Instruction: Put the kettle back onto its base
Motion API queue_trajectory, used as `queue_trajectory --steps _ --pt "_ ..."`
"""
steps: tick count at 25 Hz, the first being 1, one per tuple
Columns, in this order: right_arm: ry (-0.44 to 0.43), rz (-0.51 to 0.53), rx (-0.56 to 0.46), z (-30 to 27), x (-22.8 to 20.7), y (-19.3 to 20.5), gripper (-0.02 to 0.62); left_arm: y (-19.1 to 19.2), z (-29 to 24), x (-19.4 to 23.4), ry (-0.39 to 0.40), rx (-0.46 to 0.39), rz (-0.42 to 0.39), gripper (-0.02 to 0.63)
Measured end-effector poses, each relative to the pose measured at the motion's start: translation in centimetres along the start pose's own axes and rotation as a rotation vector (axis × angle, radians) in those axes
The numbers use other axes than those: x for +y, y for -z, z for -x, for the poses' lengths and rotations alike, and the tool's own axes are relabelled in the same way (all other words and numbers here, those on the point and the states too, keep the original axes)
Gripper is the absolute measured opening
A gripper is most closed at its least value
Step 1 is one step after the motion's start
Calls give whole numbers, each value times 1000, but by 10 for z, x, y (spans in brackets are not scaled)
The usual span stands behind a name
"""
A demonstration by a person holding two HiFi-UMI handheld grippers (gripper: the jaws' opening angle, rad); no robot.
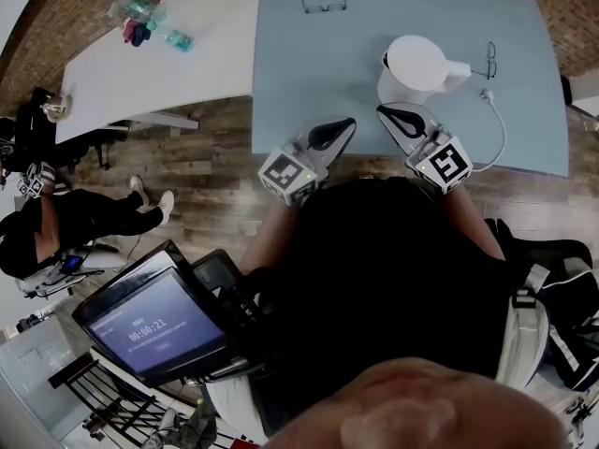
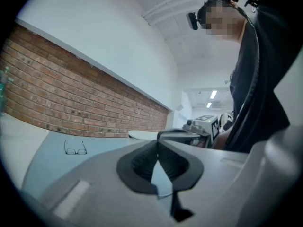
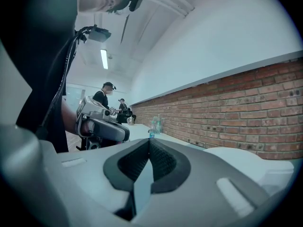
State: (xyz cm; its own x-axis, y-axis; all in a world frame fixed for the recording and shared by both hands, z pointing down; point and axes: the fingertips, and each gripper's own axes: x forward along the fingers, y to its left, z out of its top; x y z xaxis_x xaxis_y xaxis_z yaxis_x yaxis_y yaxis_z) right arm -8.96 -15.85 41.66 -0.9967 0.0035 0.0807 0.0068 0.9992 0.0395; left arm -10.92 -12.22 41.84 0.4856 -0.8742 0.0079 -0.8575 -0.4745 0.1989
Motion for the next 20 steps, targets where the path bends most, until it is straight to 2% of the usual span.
queue_trajectory --steps 9,20 --pt "-22 -17 0 -26 34 9 2 15 43 11 -20 -1 -20 2" --pt "-33 -6 14 -34 54 22 2 24 64 9 -15 3 -23 2"
